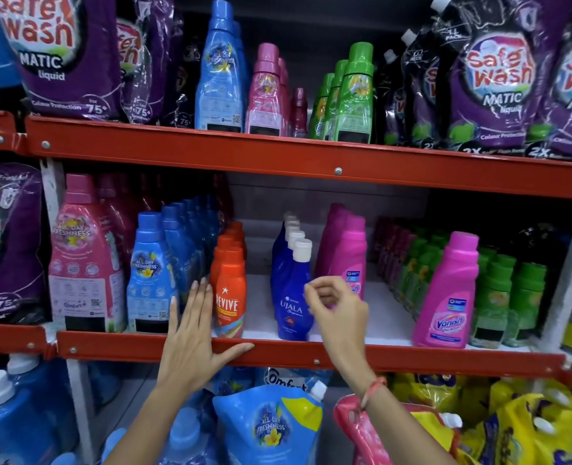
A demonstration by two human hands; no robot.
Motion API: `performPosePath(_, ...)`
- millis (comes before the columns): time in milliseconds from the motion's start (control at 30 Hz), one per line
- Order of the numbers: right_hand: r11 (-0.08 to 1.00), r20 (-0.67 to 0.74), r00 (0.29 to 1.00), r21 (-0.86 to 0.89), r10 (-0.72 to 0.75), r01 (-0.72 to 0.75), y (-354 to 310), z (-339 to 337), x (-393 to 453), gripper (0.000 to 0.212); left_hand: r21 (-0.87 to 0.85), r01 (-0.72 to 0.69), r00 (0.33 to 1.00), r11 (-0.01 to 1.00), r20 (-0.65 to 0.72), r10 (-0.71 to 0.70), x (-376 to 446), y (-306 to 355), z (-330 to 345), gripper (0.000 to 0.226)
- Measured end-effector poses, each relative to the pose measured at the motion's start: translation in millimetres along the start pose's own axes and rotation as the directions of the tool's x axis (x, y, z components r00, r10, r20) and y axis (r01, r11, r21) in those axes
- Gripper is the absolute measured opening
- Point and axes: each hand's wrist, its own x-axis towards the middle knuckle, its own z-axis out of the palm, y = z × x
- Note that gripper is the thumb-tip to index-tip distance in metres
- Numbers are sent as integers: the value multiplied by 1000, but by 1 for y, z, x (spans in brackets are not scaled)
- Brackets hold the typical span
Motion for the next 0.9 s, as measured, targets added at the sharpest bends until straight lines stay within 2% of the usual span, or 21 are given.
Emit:
performPosePath(100,996,-236,969,-67,-75,61,20,-35,2,13,8,-2,1000,1000,-1,2,0,-1,2,120)
performPosePath(167,988,-341,934,-146,-107,60,39,-53,6,22,18,2,1000,1000,9,-2,0,-2,3,121)
performPosePath(367,943,-548,835,-303,-57,-135,79,-94,19,59,20,20,999,1000,45,-21,-1,-2,4,121)
performPosePath(467,910,-579,815,-341,-7,-235,87,-105,21,79,12,31,999,999,44,-31,-2,-1,4,122)
performPosePath(567,862,-535,842,-394,68,-320,96,-112,24,95,16,31,998,999,48,-31,-2,-1,4,121)
performPosePath(633,858,-514,851,-383,110,-342,100,-115,27,96,17,30,998,999,55,-31,-2,-1,3,121)
performPosePath(767,877,-552,821,-313,146,-366,97,-121,31,86,14,35,997,999,65,-36,-2,1,1,121)
performPosePath(900,881,-525,840,-324,136,-345,92,-117,28,87,9,47,997,999,65,-47,-2,3,0,122)
